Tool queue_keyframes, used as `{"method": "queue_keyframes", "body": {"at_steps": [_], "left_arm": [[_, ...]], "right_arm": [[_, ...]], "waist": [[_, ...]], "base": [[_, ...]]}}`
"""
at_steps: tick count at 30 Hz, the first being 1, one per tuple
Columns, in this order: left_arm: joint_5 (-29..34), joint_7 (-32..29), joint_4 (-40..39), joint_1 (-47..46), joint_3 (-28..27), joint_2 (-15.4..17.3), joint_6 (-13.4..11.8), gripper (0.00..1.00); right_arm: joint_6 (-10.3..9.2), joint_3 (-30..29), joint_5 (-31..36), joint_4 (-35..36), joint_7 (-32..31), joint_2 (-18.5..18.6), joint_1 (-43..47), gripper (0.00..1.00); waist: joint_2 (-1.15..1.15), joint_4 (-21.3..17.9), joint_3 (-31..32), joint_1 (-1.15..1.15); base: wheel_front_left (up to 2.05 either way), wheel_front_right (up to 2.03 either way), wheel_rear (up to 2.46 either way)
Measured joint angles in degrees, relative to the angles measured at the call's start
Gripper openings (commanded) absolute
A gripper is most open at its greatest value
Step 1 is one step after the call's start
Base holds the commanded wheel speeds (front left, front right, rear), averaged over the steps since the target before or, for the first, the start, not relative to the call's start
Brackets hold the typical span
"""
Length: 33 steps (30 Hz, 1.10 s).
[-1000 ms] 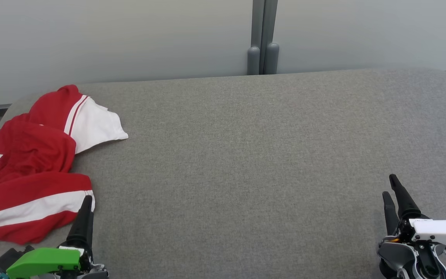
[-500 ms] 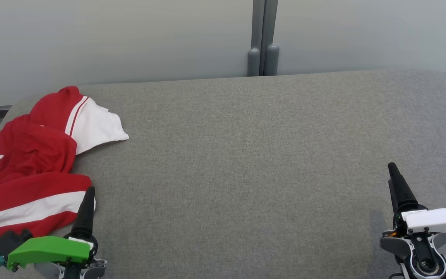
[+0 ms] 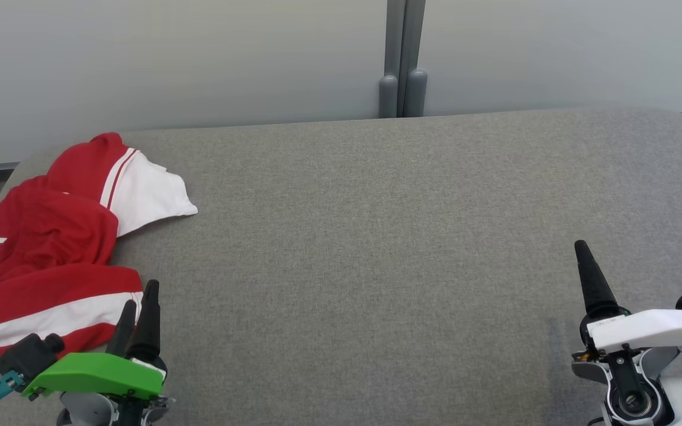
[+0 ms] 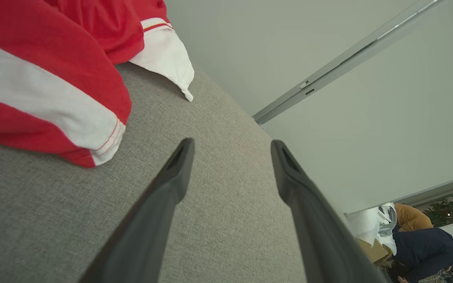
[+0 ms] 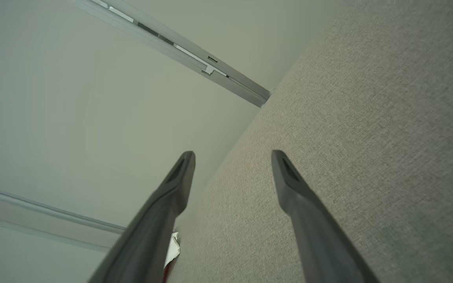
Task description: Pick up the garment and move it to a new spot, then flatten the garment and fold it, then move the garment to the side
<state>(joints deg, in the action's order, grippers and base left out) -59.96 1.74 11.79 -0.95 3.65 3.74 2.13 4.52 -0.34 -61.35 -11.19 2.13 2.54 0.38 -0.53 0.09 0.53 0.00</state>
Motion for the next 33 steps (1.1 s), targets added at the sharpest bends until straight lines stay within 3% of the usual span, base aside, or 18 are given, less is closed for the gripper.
{"method": "queue_keyframes", "body": {"at_steps": [33], "left_arm": [[28.56,6.92,-4.11,2.95,3.99,0.0,-4.74,1.0]], "right_arm": [[-2.12,6.61,30.2,3.41,6.53,1.08,1.46,1.0]], "waist": [[0.0,0.3,0.65,0.0]], "base": [[0.0,0.0,0.0]]}}
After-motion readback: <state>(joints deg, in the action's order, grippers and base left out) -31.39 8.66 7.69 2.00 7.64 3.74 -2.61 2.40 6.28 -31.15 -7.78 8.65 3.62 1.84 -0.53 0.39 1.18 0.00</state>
